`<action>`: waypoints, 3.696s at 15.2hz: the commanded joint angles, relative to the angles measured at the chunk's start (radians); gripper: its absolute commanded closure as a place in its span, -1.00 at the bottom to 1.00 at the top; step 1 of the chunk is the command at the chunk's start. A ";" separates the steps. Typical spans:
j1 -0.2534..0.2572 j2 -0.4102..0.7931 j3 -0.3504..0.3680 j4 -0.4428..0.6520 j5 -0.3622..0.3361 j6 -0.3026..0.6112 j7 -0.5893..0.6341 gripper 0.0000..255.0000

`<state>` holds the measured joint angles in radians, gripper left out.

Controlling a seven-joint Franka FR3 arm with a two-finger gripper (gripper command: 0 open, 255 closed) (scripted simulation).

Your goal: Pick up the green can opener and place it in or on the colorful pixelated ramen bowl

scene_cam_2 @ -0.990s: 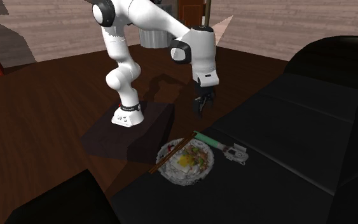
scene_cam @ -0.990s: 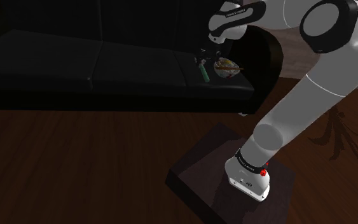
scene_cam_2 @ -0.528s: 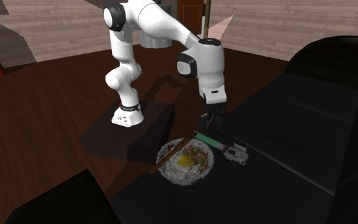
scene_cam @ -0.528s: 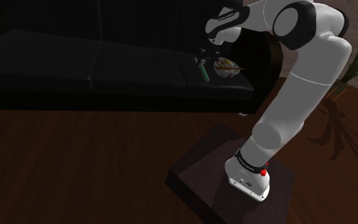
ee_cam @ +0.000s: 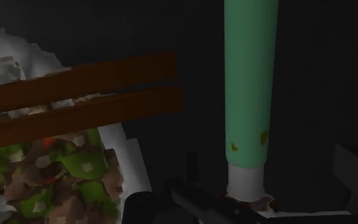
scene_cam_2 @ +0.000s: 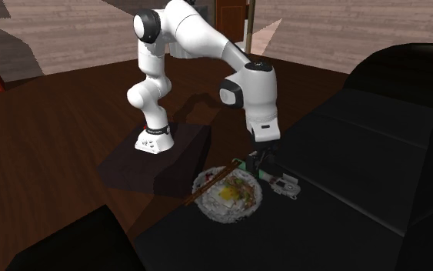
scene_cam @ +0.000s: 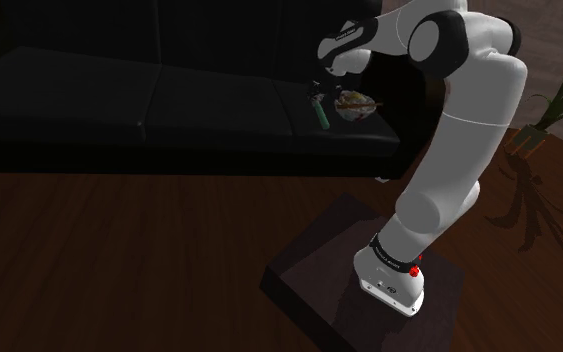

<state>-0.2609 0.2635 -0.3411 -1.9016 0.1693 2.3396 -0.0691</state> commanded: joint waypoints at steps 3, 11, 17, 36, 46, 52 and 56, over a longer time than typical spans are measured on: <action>-0.010 0.030 0.001 -0.012 0.012 0.026 -0.007 -1.00; -0.010 0.029 0.002 -0.012 0.011 0.025 -0.006 1.00; -0.010 0.031 0.002 -0.010 0.012 0.026 -0.006 1.00; 0.001 -0.059 -0.016 0.107 -0.044 -0.175 0.035 1.00; 0.001 -0.084 -0.021 0.210 -0.061 -0.301 0.049 1.00; 0.000 -0.088 -0.023 0.285 -0.065 -0.380 0.054 1.00; -0.015 -0.091 -0.032 0.312 -0.062 -0.411 0.033 1.00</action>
<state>-0.2694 0.1759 -0.3686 -1.5885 0.1064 1.9315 -0.0250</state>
